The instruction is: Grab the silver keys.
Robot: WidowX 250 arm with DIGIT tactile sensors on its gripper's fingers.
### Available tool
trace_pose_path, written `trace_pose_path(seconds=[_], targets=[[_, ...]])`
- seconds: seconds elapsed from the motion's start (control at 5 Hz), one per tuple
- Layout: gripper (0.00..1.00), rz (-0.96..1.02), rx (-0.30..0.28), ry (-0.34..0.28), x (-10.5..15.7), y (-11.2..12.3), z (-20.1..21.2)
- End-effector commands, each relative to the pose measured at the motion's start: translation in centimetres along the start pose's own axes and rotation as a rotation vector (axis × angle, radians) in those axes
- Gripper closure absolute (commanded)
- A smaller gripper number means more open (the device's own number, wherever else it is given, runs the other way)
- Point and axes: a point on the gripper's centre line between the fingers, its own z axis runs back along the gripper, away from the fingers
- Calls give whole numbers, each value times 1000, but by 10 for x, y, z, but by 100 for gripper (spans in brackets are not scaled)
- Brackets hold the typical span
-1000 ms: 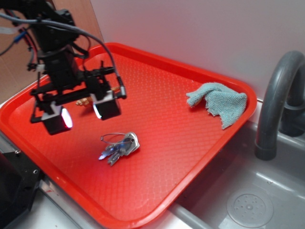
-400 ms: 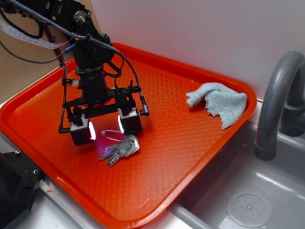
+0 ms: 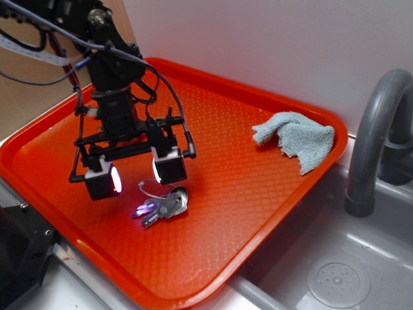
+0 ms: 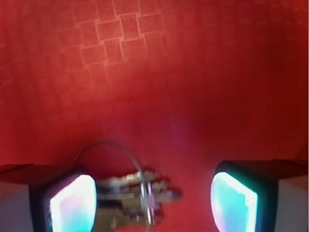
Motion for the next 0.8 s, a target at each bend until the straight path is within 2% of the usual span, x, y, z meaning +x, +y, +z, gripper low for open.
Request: trace_pose_path(seconds=[0.0,0.2,0.4,0.6], targets=[[0,-32,-18,-29,-2,0,-7],[0,-36,4,-32,-2,-1,-17],[78,-25,13,-34,-10,4,-25],[100,-12,17,-29,-11,7,-31]])
